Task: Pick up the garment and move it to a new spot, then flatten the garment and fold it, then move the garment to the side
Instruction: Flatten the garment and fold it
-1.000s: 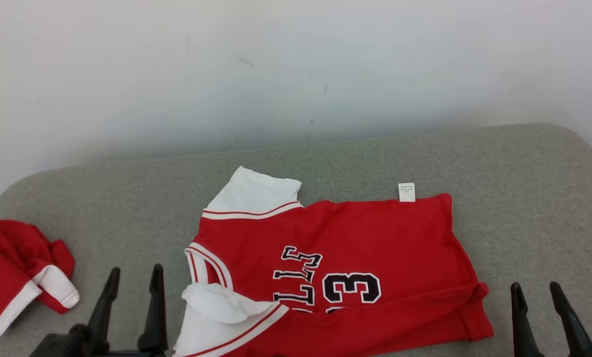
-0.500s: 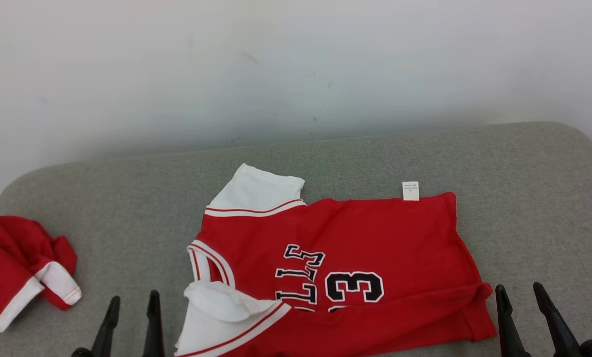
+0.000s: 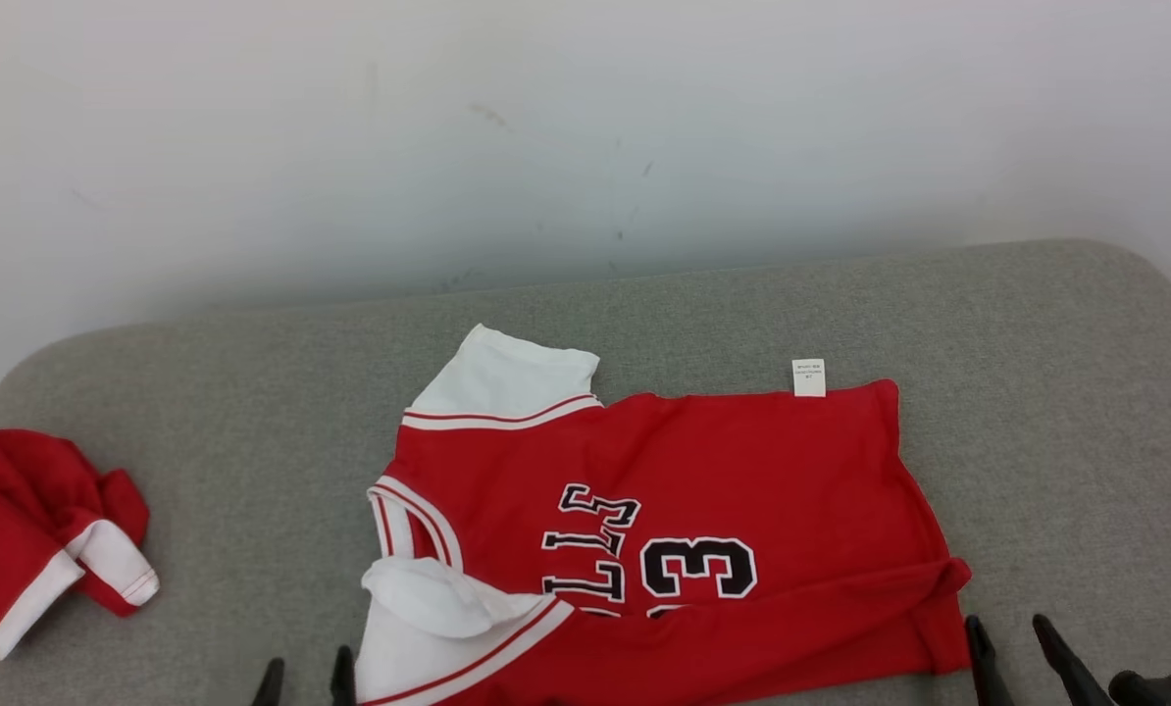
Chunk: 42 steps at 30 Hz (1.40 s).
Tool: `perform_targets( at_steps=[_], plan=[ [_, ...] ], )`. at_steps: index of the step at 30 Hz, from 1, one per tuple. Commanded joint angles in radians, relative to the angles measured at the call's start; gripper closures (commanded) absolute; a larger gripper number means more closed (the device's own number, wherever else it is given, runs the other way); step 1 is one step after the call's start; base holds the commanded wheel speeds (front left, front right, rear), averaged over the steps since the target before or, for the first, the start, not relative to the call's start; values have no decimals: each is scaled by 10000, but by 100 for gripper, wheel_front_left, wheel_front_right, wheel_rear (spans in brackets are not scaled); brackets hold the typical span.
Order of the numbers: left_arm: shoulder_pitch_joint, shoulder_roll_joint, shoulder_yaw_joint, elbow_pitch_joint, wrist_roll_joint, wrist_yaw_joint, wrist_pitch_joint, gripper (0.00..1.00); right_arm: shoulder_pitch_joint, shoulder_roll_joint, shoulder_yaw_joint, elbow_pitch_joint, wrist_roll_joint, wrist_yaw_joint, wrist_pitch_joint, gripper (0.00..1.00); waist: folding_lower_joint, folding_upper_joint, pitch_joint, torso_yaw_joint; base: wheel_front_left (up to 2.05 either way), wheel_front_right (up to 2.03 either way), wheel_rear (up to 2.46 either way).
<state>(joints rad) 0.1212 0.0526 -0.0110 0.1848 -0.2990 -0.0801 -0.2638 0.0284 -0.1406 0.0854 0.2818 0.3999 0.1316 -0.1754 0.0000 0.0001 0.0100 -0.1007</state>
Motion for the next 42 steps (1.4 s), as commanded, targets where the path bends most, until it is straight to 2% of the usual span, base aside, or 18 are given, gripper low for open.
perform_targets(
  at_steps=[1, 4, 9, 15, 22, 23, 24, 25, 26, 27, 28, 37, 42],
  plan=[
    [-4, 46, -42, 245, -122, -46, 129, 0, -100, -158, 83, 259, -25, -20, 203, 0, 0, -1, 0, 1, 0, 0, 0],
    [-232, 46, -197, 824, -248, -57, 692, 0, -441, -230, 354, 982, 78, -20, 862, 0, 0, -1, 75, 21, 0, 0, 0],
    [-543, 223, -389, 1074, -241, 3, 1620, 0, -1196, -191, 621, 1957, 63, -21, 1288, 0, 0, -1, 323, 66, 0, 0, 0],
    [-750, 375, -679, 1251, -354, 25, 3161, 0, -2015, 18, 718, 3221, -220, -21, 1523, 0, 0, -1, 631, 155, 0, 0, 0],
    [-783, 430, -950, 1283, -552, -48, 4166, 0, -2471, 130, 639, 4153, -450, -21, 1486, 0, 0, -1, 855, 223, 0, 0, 0],
    [-767, 434, -969, 1261, -589, -50, 4223, 15, -2503, 157, 666, 4246, -464, -21, 1490, 0, 0, -1, 859, 238, 0, 0, 0],
    [-760, 429, -977, 1228, -624, -51, 4253, 50, -2538, 168, 717, 4327, -468, -21, 1487, 23, 0, -1, 861, 251, 0, 0, 0],
    [-750, 432, -992, 1199, -654, -54, 4318, 69, -2573, 183, 759, 4396, -458, -21, 1482, 51, 0, -1, 860, 262, 0, 0, 0],
    [-742, 447, -1006, 1166, -646, -59, 4330, 100, -2606, 199, 797, 4462, -442, -21, 1459, 65, 0, -1, 856, 270, 0, 0, 0],
    [-743, 460, -1008, 1131, -648, -59, 4359, 100, -2638, 209, 824, 4523, -425, -21, 1451, 95, 0, -1, 850, 276, 0, 0, 0],
    [-736, 472, -1011, 1100, -659, -60, 4374, 100, -2671, 211, 843, 4588, -409, -21, 1453, 100, 0, -1, 836, 284, 0, 0, 0],
    [-695, 650, -935, 738, -739, 28, 4402, 100, -2709, -43, 839, 4703, -178, -29, 1342, 100, 0, -1, 623, 315, 0, 0, 0],
    [-585, 800, -960, 453, -783, 70, 4712, 100, -2411, -153, 924, 4109, 478, -29, 1670, 100, 0, -1, 505, 343, 0, 0, 0]
  ],
)
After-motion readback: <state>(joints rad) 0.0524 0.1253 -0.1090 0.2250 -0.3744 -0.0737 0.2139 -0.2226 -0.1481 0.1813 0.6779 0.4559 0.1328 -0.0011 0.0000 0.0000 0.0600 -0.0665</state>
